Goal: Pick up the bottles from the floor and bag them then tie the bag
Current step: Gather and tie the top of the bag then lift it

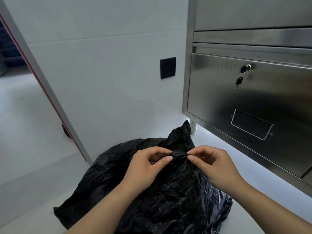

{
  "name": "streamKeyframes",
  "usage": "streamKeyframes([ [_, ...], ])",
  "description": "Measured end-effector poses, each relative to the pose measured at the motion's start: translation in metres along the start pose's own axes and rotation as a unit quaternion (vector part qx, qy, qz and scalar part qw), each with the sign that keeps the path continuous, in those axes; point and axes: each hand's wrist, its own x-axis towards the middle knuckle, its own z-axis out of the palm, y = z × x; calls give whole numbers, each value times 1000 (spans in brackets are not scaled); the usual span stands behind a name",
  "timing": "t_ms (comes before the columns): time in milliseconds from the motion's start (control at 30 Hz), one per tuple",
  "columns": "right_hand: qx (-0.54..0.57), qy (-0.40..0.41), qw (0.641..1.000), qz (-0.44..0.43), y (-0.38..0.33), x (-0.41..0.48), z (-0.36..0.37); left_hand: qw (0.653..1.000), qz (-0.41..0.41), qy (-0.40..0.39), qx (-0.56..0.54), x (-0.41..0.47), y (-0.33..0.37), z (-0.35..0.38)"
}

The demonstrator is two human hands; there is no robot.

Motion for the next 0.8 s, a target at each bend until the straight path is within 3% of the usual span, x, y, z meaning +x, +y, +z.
streamKeyframes([
  [167, -98, 11, 994, -44, -5, -1, 8, 998, 20, 51, 12, -2, -2, -6],
  [333, 38, -99, 994, -26, -14, 8, 42, 995, 85, 53, 19, -8, 3, -15],
  [500, 23, -176, 984, -28, -10, 7, 73, 990, 113, 66, 43, -11, 3, -30],
  [800, 37, -88, 995, 8, -5, 13, 66, 995, 28, 81, 58, -11, -20, -51],
])
